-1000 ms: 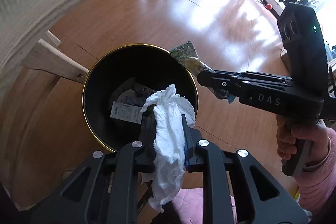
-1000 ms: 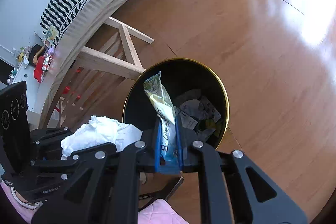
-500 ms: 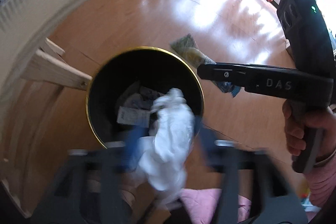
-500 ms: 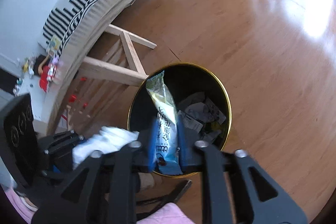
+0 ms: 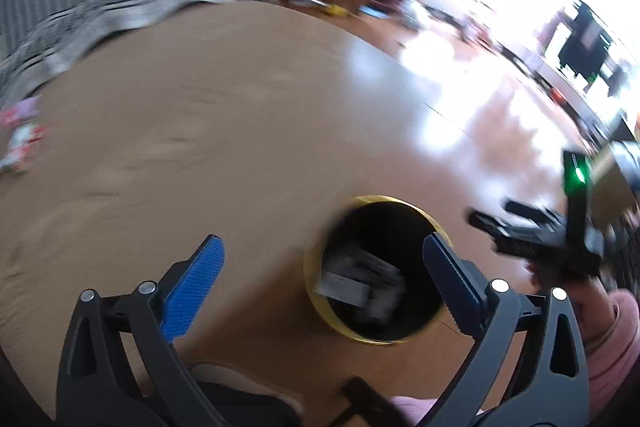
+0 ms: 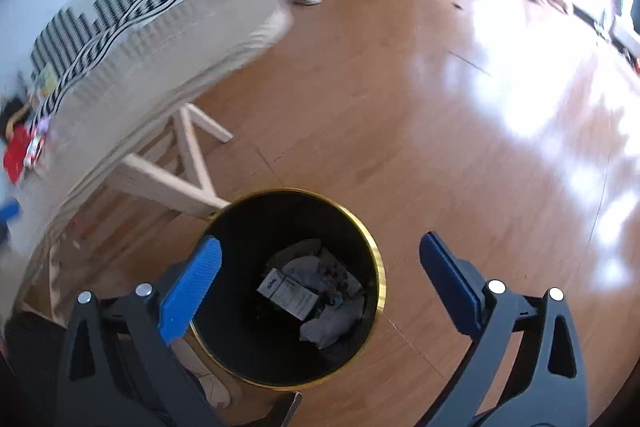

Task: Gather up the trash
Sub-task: 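Grasp the white-green wrapper with the left tool while the right tool grasps the red ribbon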

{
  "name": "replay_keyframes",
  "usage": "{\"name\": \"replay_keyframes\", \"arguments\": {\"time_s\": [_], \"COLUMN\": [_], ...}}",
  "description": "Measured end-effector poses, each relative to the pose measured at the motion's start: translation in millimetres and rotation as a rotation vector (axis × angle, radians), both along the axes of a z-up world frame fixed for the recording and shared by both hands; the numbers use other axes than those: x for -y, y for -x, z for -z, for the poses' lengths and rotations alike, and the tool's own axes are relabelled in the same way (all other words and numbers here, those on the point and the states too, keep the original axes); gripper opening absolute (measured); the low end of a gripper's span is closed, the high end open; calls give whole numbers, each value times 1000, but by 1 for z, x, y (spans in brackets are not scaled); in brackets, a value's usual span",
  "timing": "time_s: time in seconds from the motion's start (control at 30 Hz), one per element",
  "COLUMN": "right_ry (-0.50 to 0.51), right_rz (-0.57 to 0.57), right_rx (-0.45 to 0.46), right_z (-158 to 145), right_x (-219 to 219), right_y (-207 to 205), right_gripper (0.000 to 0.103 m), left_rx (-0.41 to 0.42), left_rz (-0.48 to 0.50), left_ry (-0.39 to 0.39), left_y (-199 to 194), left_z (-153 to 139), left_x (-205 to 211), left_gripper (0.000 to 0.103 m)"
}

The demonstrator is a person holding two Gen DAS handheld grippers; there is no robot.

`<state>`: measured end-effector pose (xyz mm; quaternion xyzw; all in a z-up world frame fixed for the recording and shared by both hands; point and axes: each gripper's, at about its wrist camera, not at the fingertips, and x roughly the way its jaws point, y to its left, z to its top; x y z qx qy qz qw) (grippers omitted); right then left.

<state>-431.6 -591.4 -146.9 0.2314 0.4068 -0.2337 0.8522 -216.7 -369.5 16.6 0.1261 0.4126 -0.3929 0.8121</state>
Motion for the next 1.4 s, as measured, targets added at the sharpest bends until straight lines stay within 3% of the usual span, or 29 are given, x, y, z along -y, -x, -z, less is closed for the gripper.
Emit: {"name": "replay_keyframes", "arguments": {"time_s": [0.13,0.23,0.3,0.4,0.53,0.77,0.93,1.07,1.2,1.4], "right_ry": [57,101,119,136,142,155,150,157,181,186], "right_rz": [-87,-168,-249,-374,-497,-720,-945,-1028,-1097,-1218], "right_rx": [13,58,84,94,114,153,91,46,16,-38], "right_z": [-22,-46,-59,-70,-84,-106,-96,-84,-77,-69], "right_x": [-41,-82,-115,-162,-219,-281,-300,-308,-321,-342], "right_y": [-44,-91,-132,-195,-270,-367,-422,-446,-464,-490], "right_gripper": [96,96,96,96,96,94,79,76,75,63], "left_rx": [66,122,117,102,63,36,2,34,4,9], "left_rz": [-193,-347,-433,-516,-570,-473,-333,-263,-215,-178], "left_ry": [-4,-78,-119,-159,-166,-191,-184,-214,-213,-252], "left_y": [-58,-105,-140,-188,-239,-317,-349,-364,-376,-380], "left_z": [-21,-29,-29,-25,-19,7,19,23,32,43], "left_x": [-86,-154,-200,-252,-290,-279,-267,-261,-261,-261], "left_gripper": [97,97,97,97,97,97,97,97,96,96]}}
